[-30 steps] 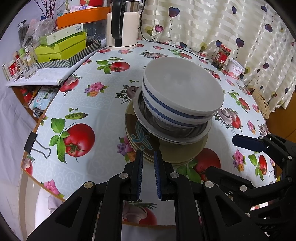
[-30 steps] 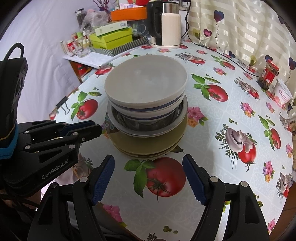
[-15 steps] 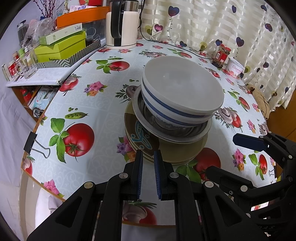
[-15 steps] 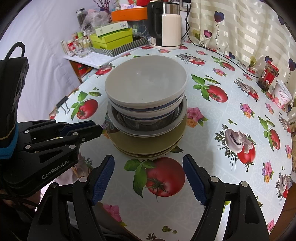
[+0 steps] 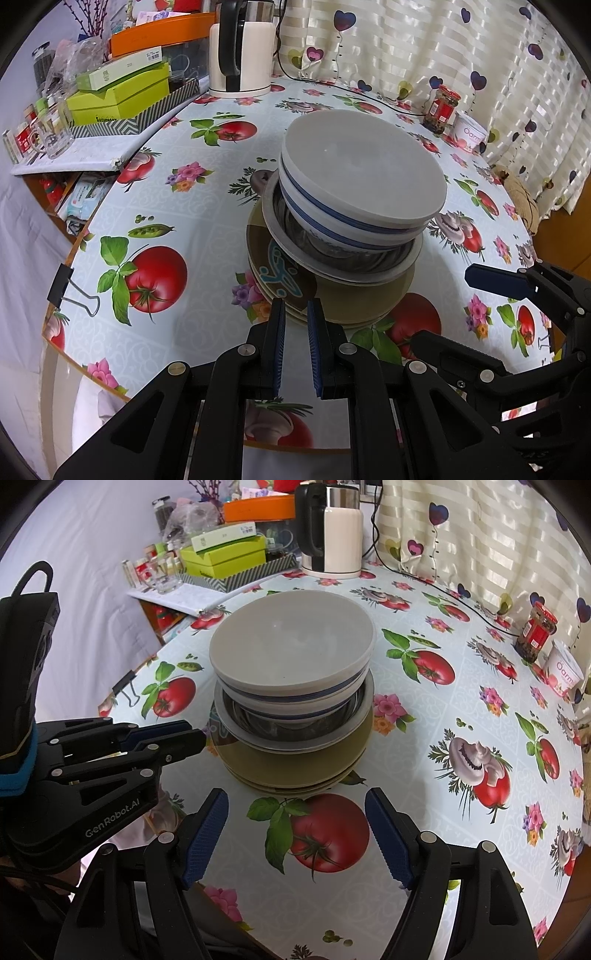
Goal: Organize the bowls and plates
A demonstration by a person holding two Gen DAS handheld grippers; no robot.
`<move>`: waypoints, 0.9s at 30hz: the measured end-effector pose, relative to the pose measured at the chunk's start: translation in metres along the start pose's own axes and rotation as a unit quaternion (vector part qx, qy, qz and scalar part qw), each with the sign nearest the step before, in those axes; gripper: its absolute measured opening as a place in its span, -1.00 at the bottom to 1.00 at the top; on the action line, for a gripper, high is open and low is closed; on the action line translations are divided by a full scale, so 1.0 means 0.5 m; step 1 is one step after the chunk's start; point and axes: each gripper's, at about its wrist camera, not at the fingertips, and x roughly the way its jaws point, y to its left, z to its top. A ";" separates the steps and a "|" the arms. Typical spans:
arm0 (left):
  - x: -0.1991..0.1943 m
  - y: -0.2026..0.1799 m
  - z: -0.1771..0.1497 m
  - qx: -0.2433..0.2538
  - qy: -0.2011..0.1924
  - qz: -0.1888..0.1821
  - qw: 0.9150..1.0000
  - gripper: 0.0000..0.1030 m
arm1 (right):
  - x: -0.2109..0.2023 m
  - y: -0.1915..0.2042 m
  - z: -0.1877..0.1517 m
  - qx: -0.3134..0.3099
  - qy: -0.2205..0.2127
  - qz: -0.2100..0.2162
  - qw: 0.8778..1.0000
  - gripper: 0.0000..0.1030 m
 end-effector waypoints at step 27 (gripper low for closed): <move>0.006 -0.007 0.005 0.008 0.006 0.005 1.000 -0.76 | 0.000 0.002 -0.001 -0.001 -0.001 0.001 1.000 0.51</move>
